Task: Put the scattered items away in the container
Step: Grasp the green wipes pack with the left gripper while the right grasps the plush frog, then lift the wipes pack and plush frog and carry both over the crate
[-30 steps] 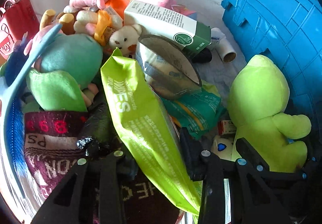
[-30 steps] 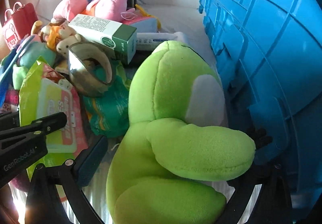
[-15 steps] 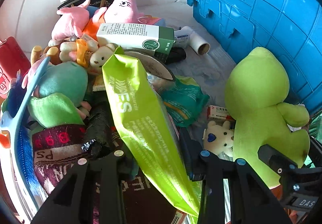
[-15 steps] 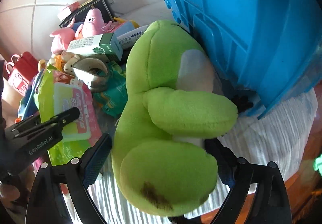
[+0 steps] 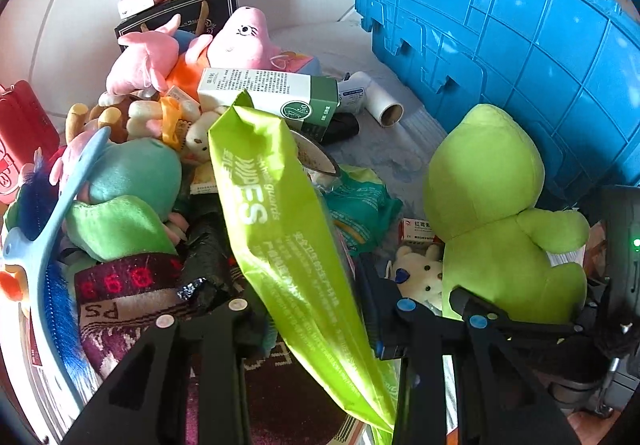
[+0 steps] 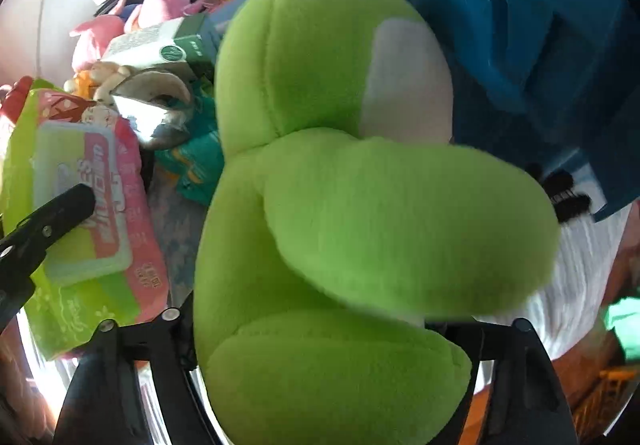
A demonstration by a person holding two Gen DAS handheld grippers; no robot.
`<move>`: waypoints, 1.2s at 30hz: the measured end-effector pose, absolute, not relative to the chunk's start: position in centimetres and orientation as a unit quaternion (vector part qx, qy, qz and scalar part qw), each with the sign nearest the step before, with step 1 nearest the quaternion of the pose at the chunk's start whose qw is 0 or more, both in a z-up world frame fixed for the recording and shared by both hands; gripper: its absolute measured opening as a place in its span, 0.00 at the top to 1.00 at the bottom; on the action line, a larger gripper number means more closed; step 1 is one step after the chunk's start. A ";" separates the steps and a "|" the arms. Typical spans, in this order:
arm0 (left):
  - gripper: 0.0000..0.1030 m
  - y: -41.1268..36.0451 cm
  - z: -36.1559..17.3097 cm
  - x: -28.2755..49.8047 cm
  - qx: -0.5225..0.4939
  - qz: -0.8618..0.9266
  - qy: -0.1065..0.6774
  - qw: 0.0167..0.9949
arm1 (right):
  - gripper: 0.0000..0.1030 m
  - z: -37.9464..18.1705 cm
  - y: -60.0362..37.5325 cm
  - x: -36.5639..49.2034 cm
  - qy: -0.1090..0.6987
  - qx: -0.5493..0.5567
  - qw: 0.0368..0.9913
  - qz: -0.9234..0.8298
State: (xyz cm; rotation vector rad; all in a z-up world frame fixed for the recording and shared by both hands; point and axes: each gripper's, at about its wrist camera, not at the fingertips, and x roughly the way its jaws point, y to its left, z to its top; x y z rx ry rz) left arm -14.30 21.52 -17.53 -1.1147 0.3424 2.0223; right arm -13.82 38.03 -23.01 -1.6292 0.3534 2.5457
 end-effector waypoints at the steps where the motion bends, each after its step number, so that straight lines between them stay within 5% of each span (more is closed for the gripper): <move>1: 0.68 21.2 -17.0 -14.3 -0.434 0.800 0.130 0.393 | 0.29 -22.3 37.8 -13.8 0.113 -0.530 0.041 0.839; 23: 0.75 14.3 -3.5 -16.5 -0.287 0.876 0.057 0.383 | 0.30 -3.4 32.8 -14.8 0.036 -0.351 -0.053 0.934; 36: 0.75 20.2 5.6 -13.6 -0.219 0.876 0.049 0.426 | 0.29 7.6 38.0 -16.0 0.040 -0.259 -0.025 0.965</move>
